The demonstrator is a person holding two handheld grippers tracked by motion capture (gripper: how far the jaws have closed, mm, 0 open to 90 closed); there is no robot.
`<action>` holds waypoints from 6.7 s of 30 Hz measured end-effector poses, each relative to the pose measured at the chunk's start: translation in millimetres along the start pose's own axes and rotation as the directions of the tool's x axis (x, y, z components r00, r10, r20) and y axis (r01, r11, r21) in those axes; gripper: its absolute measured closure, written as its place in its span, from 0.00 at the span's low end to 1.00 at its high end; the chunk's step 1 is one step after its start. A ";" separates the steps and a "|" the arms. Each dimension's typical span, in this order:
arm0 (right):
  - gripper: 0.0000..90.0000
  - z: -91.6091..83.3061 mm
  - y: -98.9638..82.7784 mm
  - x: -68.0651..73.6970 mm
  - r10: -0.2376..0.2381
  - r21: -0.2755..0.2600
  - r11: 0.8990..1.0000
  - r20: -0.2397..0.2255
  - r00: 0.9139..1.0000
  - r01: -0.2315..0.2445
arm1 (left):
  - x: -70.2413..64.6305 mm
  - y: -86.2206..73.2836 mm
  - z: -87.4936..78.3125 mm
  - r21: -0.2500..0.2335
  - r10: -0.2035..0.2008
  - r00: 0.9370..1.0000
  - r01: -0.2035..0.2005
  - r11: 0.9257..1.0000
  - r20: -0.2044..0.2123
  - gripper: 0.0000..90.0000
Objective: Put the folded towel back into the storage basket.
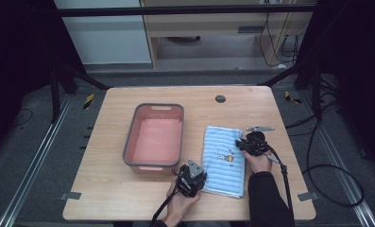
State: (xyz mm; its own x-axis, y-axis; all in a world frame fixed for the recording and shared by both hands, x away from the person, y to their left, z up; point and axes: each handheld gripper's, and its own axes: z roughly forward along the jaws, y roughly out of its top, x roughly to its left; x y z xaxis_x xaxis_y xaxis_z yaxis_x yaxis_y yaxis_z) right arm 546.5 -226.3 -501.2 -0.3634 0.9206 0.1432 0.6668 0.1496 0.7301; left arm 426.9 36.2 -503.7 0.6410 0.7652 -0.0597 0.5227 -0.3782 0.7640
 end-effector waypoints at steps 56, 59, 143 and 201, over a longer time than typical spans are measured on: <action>0.91 -107.8 64.6 48.7 -0.130 -0.329 0.938 -0.053 0.990 0.106 | 7.4 55.6 -96.1 -0.204 0.071 0.996 -0.059 0.977 0.049 0.96; 0.91 -108.9 68.6 52.8 -0.128 -0.338 0.936 -0.059 0.990 0.101 | 11.9 57.6 -102.1 -0.212 0.069 0.997 -0.059 0.975 0.039 0.96; 0.92 15.1 183.4 201.4 -0.256 -0.319 0.928 -0.167 0.952 0.193 | 160.7 33.7 -171.6 -0.265 -0.128 0.976 0.078 0.961 -0.177 0.96; 0.74 68.0 137.5 195.6 -0.286 -0.120 0.955 -0.122 0.950 0.272 | 173.8 7.6 -129.2 -0.099 -0.124 0.965 0.103 0.990 -0.231 0.85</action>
State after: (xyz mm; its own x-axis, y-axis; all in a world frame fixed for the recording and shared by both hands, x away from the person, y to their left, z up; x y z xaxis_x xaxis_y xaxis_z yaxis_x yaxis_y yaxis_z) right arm 611.3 -1.2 -418.3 -0.6157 0.7879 0.0088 0.4594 0.3499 0.8164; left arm 469.7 233.7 -425.3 0.4240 0.9057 -0.0035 0.5279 -0.2440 0.8135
